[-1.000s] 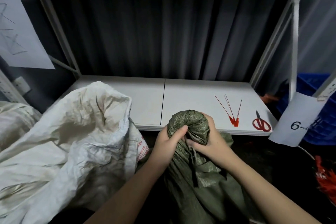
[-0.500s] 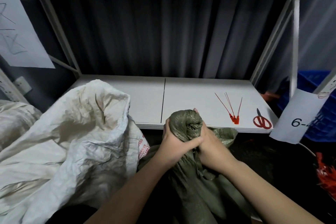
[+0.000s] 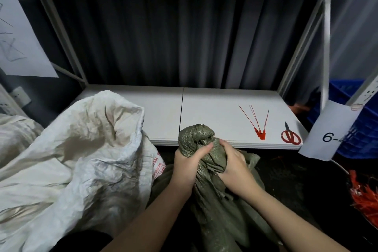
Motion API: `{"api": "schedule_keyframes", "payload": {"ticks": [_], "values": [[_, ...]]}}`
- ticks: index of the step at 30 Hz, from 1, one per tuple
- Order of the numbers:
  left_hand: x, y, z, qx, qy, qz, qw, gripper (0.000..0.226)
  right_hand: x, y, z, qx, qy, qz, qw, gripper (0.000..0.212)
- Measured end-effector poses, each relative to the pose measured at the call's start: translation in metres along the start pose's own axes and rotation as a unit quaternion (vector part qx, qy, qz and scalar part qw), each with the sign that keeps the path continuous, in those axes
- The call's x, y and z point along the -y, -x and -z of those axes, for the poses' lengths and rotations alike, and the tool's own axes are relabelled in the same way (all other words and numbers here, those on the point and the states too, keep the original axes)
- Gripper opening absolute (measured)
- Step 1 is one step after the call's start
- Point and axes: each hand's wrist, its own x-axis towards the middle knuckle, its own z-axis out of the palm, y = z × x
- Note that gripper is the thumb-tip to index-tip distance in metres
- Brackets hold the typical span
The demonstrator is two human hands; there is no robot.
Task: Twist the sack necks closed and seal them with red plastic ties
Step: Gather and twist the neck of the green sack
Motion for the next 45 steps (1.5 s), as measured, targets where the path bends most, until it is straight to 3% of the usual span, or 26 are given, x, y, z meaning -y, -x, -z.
{"api": "schedule_keyframes", "payload": {"ticks": [3,6,9,11,13,15,17,20,22,23,26,28,31,33,36,39,40,42,43,45], "values": [[0.0,0.0,0.0,-0.007,0.016,0.013,1.0,0.015,-0.004,0.0,0.003,0.064,-0.038,0.008,0.997,0.083],[0.0,0.002,0.0,-0.017,0.022,0.021,0.999,0.016,-0.006,-0.004,0.016,0.157,-0.096,-0.045,0.982,0.075],[-0.001,0.003,0.0,-0.012,0.012,0.022,1.0,0.016,-0.006,-0.003,0.027,0.223,-0.169,-0.111,0.954,0.04],[-0.002,0.004,0.0,-0.006,0.017,0.024,1.0,0.015,-0.003,-0.001,0.024,0.208,-0.207,-0.141,0.946,0.028],[-0.003,0.005,-0.001,-0.011,0.03,0.025,0.999,0.013,-0.002,-0.003,0.02,0.154,-0.202,-0.129,0.958,0.033],[-0.003,0.005,-0.002,-0.021,0.042,0.022,0.999,0.012,-0.003,-0.008,0.018,0.107,-0.1,-0.077,0.986,0.033],[-0.002,0.005,-0.004,-0.021,0.047,0.02,0.998,0.012,-0.005,-0.012,0.022,0.044,0.111,-0.043,0.992,0.035],[0.001,0.007,-0.006,-0.016,0.036,0.015,0.999,0.014,-0.015,-0.014,0.025,-0.104,0.404,0.115,0.902,0.015],[0.001,0.008,-0.007,-0.011,0.036,0.017,0.999,0.017,-0.02,-0.016,0.026,-0.169,0.447,0.183,0.859,0.011],[0.0,0.009,-0.008,-0.012,0.04,0.017,0.999,0.017,-0.022,-0.016,0.026,-0.18,0.44,0.173,0.863,0.015],[-0.002,0.007,-0.007,-0.028,0.058,0.019,0.998,0.016,-0.019,-0.014,0.022,-0.17,0.296,0.03,0.939,0.038],[-0.003,0.005,-0.005,-0.031,0.072,0.022,0.997,0.017,-0.013,-0.007,0.015,-0.131,0.073,-0.098,0.984,0.037],[-0.002,0.003,-0.005,-0.014,0.096,0.038,0.995,0.025,-0.012,-0.003,-0.003,-0.103,-0.258,-0.162,0.947,0.031],[-0.002,0.002,-0.006,-0.009,0.093,0.044,0.995,0.032,-0.013,-0.005,-0.009,-0.083,-0.353,-0.16,0.918,0.036],[-0.004,0.001,-0.005,-0.017,0.096,0.047,0.994,0.032,-0.016,-0.007,-0.015,0.005,-0.389,-0.173,0.905,0.058],[-0.007,0.003,-0.006,-0.029,0.116,0.04,0.992,0.016,-0.023,-0.011,-0.015,0.041,-0.303,-0.151,0.94,0.081],[-0.008,0.004,-0.007,-0.042,0.119,0.037,0.991,0.012,-0.026,-0.013,-0.012,0.042,-0.224,-0.135,0.964,0.086],[-0.008,0.007,-0.009,-0.053,0.121,0.039,0.991,0.013,-0.036,-0.021,-0.005,0.044,0.054,-0.09,0.994,0.078],[-0.007,0.008,-0.01,-0.05,0.122,0.042,0.99,0.013,-0.041,-0.025,-0.001,0.004,0.204,-0.043,0.978,0.066],[-0.004,0.009,-0.011,-0.053,0.117,0.041,0.991,0.015,-0.046,-0.027,0.008,-0.085,0.353,0.052,0.93,0.048]]}}
